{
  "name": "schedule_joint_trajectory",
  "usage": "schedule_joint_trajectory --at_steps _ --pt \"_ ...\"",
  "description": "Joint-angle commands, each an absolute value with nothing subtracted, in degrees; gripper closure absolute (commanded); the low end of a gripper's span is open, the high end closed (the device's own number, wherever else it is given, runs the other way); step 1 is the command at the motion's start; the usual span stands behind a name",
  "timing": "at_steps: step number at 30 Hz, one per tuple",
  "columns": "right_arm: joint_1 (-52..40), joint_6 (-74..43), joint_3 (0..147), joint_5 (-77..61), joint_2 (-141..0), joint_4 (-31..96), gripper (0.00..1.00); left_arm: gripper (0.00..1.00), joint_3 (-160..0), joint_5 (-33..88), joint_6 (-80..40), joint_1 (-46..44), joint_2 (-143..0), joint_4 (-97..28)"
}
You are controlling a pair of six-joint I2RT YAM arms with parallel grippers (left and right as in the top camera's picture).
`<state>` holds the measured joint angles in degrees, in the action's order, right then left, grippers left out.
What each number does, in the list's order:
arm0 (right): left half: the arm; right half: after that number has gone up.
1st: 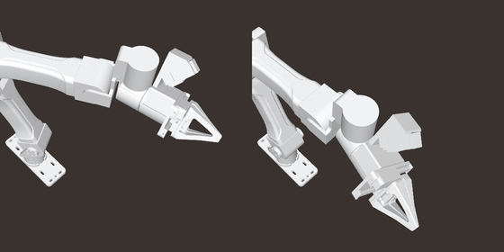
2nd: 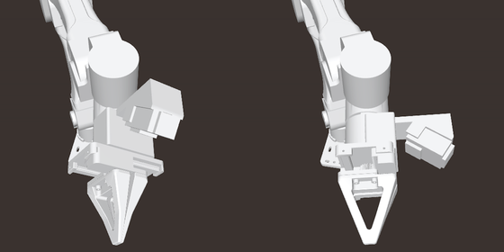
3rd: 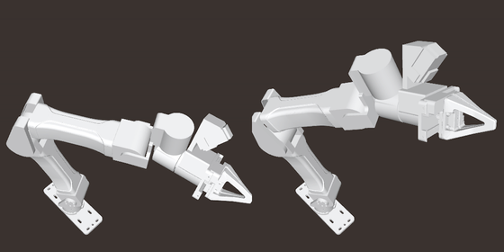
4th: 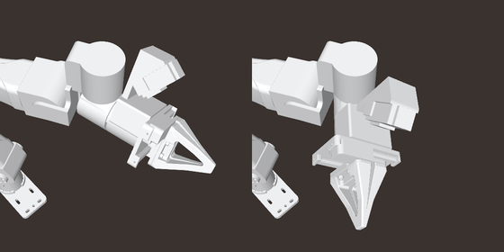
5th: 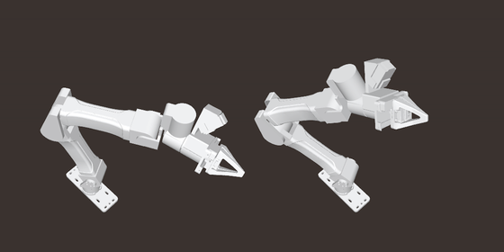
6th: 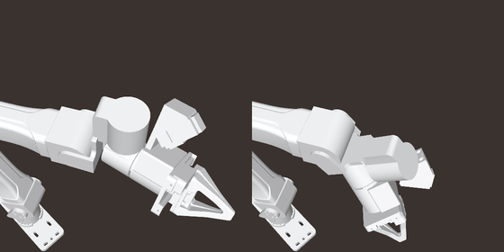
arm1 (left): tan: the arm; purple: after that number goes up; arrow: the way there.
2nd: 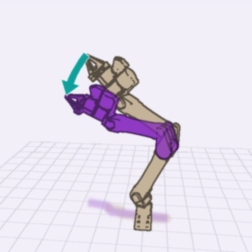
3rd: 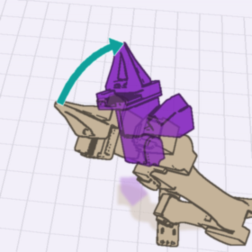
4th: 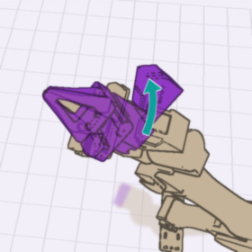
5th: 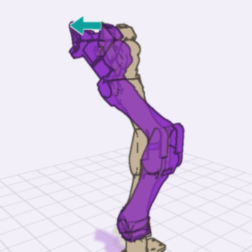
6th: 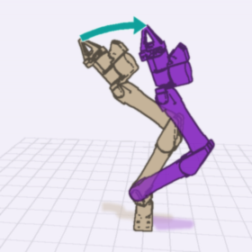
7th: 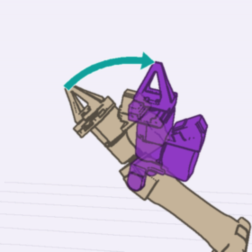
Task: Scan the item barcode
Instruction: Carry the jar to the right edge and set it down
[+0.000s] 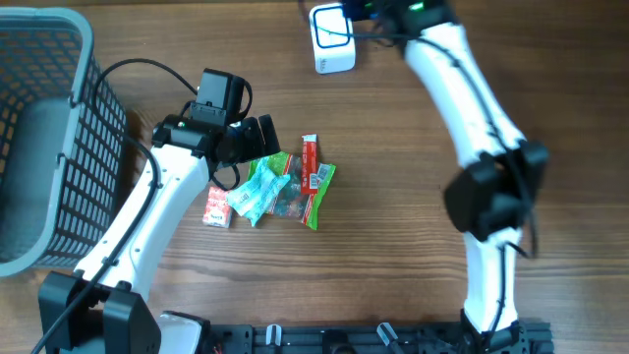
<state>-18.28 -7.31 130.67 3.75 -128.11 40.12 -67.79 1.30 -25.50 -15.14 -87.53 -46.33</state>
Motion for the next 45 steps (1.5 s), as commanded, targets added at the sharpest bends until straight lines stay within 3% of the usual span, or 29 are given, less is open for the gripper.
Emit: schedule_joint_trajectory --at_steps 1,8,14,45 --pt "-13.4 -7.8 131.6 3.1 -123.4 50.5 0.76 0.00 -68.5 0.5 -24.4 -15.0 -87.3 -46.3" --pt "-3.4 -9.2 131.5 3.1 -126.8 71.4 0.76 0.00 -68.5 0.5 -24.4 -15.0 -87.3 -46.3" --pt "3.4 -9.1 131.5 3.1 -132.2 81.1 0.76 0.00 -68.5 0.5 -24.4 -15.0 -87.3 -46.3" --pt "6.1 -9.0 131.5 5.4 -137.1 90.8 0.77 0.00 -68.5 0.5 -24.4 -15.0 -87.3 -46.3"
